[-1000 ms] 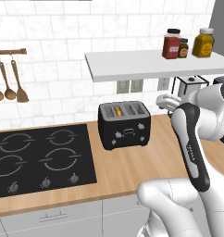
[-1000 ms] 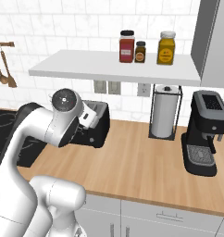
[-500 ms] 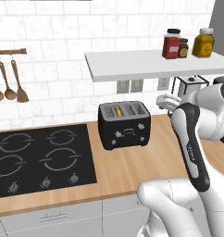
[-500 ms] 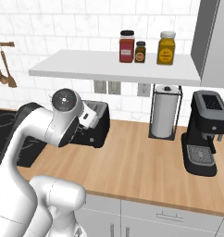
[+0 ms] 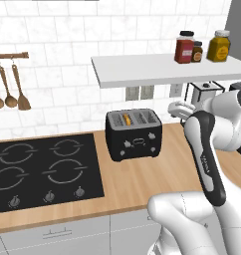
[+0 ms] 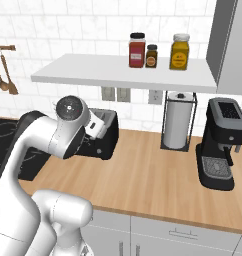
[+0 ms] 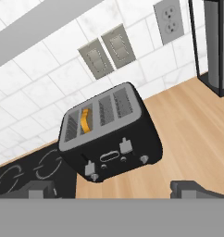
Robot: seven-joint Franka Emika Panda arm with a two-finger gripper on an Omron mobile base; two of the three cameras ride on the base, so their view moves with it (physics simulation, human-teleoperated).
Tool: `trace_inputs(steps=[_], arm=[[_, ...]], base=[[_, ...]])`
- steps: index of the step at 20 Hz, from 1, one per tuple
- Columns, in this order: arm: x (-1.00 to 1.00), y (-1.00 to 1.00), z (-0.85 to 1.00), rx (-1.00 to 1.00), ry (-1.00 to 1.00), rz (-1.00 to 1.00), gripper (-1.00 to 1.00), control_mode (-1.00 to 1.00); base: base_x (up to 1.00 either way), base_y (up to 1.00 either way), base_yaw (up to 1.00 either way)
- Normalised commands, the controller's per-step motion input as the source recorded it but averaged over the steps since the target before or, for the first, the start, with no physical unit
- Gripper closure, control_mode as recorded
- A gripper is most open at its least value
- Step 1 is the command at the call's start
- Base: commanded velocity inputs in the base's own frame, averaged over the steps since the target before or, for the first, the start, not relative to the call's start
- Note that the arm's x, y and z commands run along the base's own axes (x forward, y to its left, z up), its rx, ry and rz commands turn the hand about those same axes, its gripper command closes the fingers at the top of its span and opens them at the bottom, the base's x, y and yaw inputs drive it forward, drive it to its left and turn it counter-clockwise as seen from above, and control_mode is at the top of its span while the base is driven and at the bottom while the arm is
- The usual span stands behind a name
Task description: Start the toaster. Once the lever pops up, take the bread to the plate on the dining counter.
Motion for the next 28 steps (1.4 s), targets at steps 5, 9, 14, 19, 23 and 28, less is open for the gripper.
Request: trace_inputs(steps=[5, 9, 14, 19, 23, 28], arm=[[0.0, 0.0, 0.0, 0.0, 0.0, 0.0, -1.0, -1.0], [0.0, 0.0, 0.0, 0.0, 0.0, 0.0, -1.0, -1.0], [0.0, 0.0, 0.0, 0.0, 0.0, 0.0, -1.0, -1.0], [0.0, 0.0, 0.0, 0.0, 0.0, 0.0, -1.0, -1.0], [0.0, 0.0, 0.0, 0.0, 0.0, 0.0, -1.0, -1.0], [0.0, 0.0, 0.0, 0.0, 0.0, 0.0, -1.0, -1.0]], base=[[0.0, 0.0, 0.0], [0.0, 0.0, 0.0], [0.0, 0.0, 0.0], [0.0, 0.0, 0.0], [0.0, 0.0, 0.0], [0.0, 0.0, 0.0]])
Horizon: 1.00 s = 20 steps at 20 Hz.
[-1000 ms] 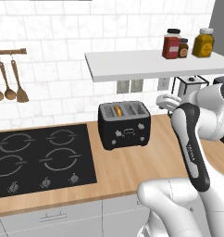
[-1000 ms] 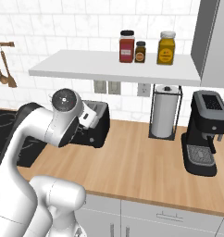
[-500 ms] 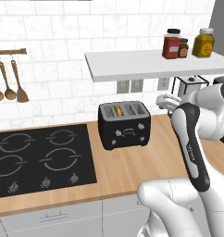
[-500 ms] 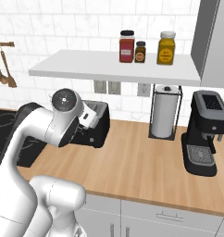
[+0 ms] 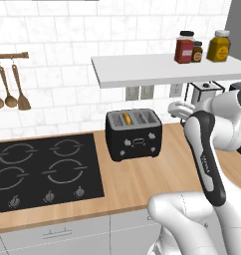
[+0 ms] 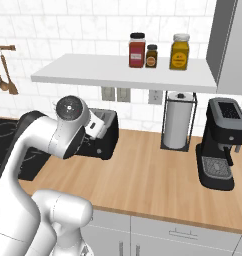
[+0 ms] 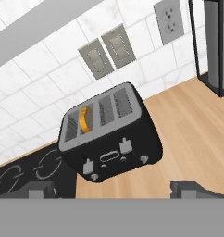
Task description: Start the toaster. Once the lever pops up, take the bread to the plate on the dining counter.
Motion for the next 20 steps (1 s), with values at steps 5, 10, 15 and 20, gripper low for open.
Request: trace_inputs(steps=[5, 10, 15, 20], arm=[[0.0, 0.0, 0.0, 0.0, 0.0, 0.0, -1.0, -1.0], [0.0, 0.0, 0.0, 0.0, 0.0, 0.0, -1.0, -1.0], [0.0, 0.0, 0.0, 0.0, 0.0, 0.0, -1.0, -1.0], [0.0, 0.0, 0.0, 0.0, 0.0, 0.0, -1.0, -1.0]], base=[[0.0, 0.0, 0.0], [0.0, 0.0, 0.0], [0.0, 0.0, 0.0], [0.0, 0.0, 0.0]])
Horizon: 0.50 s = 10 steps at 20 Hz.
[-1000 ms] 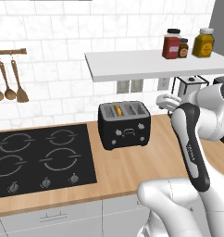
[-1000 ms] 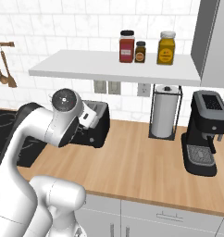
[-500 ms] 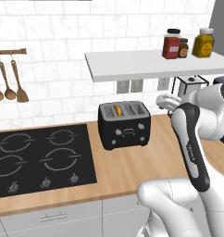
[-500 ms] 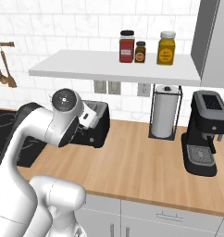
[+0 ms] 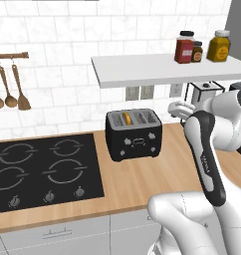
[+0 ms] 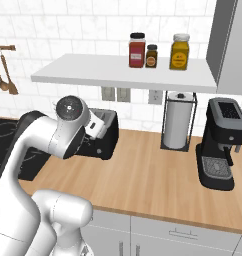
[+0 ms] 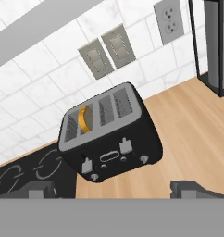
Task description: Start the toaster. Once the lever pops up, take the bread to the plate on the dining counter.
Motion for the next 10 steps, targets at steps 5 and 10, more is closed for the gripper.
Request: trace_inputs(steps=[5, 10], arm=[[0.0, 0.0, 0.0, 0.0, 0.0, 0.0, -1.0, -1.0], [0.0, 0.0, 0.0, 0.0, 0.0, 0.0, -1.0, -1.0]], base=[[0.0, 0.0, 0.0], [0.0, 0.0, 0.0]])
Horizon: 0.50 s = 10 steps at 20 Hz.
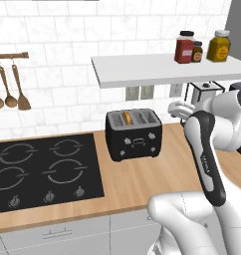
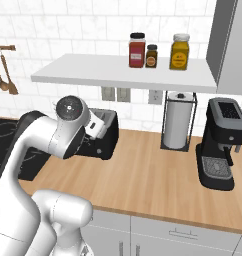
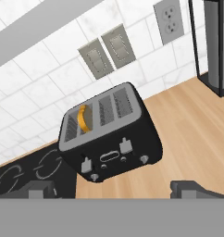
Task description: Start the toaster. Once the lever pops up, take the bread to the plate on the dining counter.
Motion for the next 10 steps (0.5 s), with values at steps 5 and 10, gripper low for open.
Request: trace_inputs(steps=[5, 10], arm=[[0.0, 0.0, 0.0, 0.0, 0.0, 0.0, -1.0, -1.0], [0.0, 0.0, 0.0, 0.0, 0.0, 0.0, -1.0, -1.0]], base=[[0.0, 0.0, 0.0], [0.0, 0.0, 0.0]])
